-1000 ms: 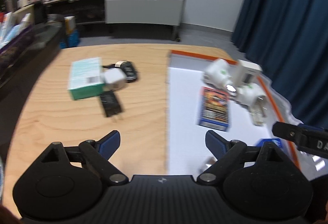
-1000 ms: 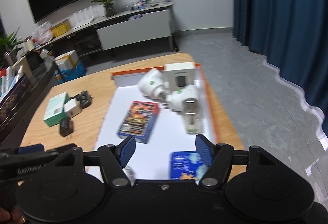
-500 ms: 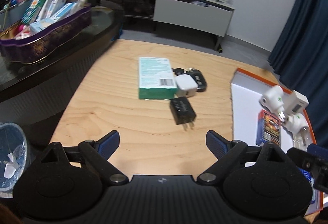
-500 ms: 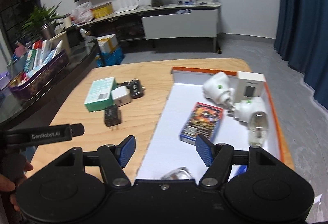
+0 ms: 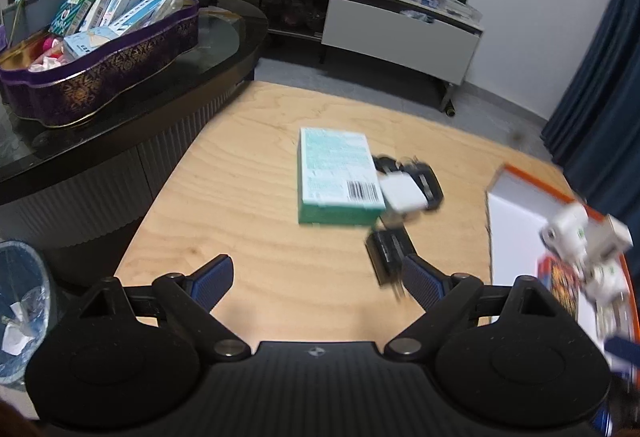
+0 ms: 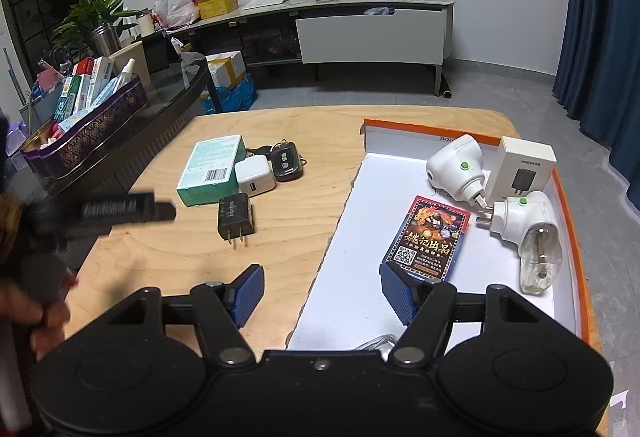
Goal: Organize rigid objects
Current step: 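Grasp the Adhesive Bandages box with the left tool while the right tool grasps the black charger, then carry the bandages box in the left tool and black charger in the right tool over the tray, then open the left tool on the bandages box while the right tool releases the black charger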
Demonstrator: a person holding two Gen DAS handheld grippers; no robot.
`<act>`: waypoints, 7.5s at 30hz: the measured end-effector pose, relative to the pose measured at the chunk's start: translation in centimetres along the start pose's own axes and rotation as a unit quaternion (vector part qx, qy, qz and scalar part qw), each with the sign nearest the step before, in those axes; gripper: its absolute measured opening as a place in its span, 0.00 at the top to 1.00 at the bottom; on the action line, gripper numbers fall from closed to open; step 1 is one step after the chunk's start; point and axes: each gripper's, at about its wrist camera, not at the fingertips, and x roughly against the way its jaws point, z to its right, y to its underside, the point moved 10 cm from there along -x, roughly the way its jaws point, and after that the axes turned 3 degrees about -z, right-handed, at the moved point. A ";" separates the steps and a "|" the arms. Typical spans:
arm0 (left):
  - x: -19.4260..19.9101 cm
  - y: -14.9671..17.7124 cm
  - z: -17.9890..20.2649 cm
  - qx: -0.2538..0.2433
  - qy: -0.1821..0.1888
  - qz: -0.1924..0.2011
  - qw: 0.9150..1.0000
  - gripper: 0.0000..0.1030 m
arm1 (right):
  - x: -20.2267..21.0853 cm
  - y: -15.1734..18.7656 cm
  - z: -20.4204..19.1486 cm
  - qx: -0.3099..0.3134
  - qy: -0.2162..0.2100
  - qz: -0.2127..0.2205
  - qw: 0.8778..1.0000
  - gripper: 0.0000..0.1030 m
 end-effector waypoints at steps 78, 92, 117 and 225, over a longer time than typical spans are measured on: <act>6.5 9.0 18.0 -0.185 0.118 -0.002 0.976 0.30 | 7.6 3.6 12.7 -0.118 0.078 0.051 0.989 0.57; 7.0 9.1 18.2 -0.188 0.117 0.001 0.975 0.30 | 7.5 2.9 12.1 -0.109 0.072 0.053 0.990 0.57; 6.1 8.6 17.9 -0.176 0.120 -0.009 0.977 0.30 | 6.2 2.6 11.6 -0.103 0.071 0.040 0.991 0.57; 1.4 10.1 25.1 -0.229 0.179 -0.055 0.955 0.30 | -2.5 -2.8 16.2 -0.108 0.059 -0.007 0.992 0.55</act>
